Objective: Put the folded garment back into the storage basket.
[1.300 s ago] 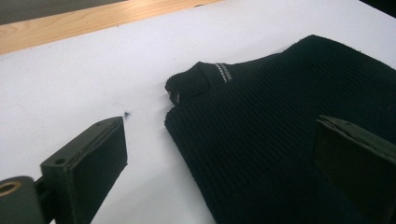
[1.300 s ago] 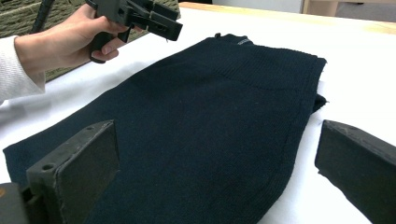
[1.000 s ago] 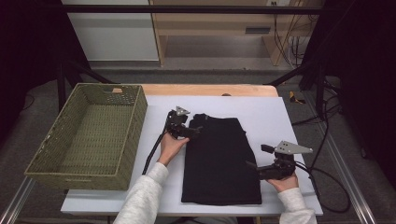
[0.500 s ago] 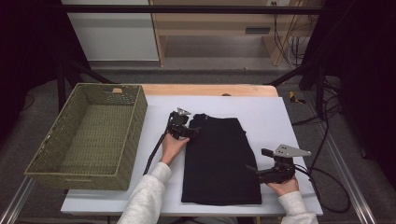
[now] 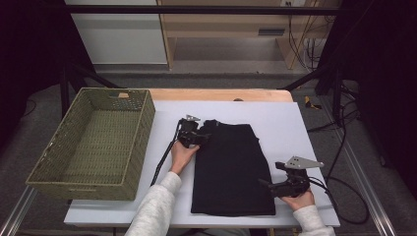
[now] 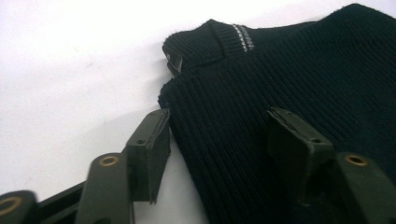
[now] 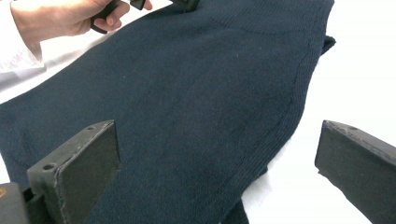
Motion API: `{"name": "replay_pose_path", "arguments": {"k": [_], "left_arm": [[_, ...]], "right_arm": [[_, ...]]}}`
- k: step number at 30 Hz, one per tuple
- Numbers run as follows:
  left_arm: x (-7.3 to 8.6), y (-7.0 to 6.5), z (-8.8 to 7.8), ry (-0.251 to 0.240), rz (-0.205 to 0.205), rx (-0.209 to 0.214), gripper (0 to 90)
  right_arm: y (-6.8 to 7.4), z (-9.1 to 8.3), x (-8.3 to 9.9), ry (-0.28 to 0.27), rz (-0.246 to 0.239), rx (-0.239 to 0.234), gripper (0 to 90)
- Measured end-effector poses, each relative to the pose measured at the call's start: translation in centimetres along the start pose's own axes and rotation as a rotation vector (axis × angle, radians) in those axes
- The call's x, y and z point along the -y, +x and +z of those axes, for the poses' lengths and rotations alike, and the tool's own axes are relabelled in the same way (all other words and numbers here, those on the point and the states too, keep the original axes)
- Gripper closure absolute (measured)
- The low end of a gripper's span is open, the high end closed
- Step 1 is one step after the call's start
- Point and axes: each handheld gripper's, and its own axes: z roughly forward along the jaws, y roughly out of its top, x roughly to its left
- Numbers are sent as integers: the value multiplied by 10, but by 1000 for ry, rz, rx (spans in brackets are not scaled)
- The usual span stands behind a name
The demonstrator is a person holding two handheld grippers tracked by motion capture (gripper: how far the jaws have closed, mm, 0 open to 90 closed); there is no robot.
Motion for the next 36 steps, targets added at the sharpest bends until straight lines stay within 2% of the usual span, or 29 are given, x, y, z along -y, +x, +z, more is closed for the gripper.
{"name": "replay_pose_path", "arguments": {"k": [4,6,7,15,21,26,30,31,33,36], "left_arm": [[1,-2,1,1,-6,-3,447],[1,-4,1,6,-1,-8,461],[1,-4,1,6,-1,-8,468],[2,-7,0,6,-15,-4,544],[2,-8,0,10,-39,14,615],[2,-8,-1,15,-52,23,685],[2,-11,-2,7,-31,12,749],[2,-11,-2,7,-31,12,757],[3,-12,-2,-5,-29,6,767],[4,-12,-3,-13,-33,7,776]], "right_arm": [[1,0,4,16,12,11,17],[2,2,8,45,27,16,28],[2,2,8,45,27,16,28],[4,8,16,147,21,23,76],[5,11,19,181,12,37,106],[6,12,19,189,16,32,180],[7,11,19,183,14,0,362],[7,11,19,183,14,0,362],[8,11,18,183,39,15,421],[7,11,18,185,50,21,481]]}}
